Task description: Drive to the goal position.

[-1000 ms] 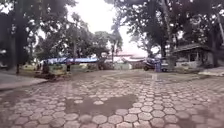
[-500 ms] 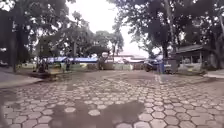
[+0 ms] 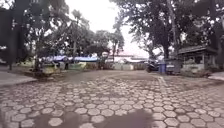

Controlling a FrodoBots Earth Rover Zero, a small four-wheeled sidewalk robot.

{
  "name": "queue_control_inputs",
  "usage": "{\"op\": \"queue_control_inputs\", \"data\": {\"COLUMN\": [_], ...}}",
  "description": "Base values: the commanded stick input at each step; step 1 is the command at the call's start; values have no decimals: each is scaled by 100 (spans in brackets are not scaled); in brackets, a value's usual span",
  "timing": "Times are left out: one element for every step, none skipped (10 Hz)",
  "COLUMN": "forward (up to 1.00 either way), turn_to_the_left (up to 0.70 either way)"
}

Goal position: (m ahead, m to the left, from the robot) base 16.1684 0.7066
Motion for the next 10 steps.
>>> {"op": "queue_control_inputs", "data": {"forward": [70, 70, 70, 70, 70, 70, 70, 70, 70, 70], "turn_to_the_left": [0, 0, 0, 0, 0, 0, 0, 0, 0, 0]}}
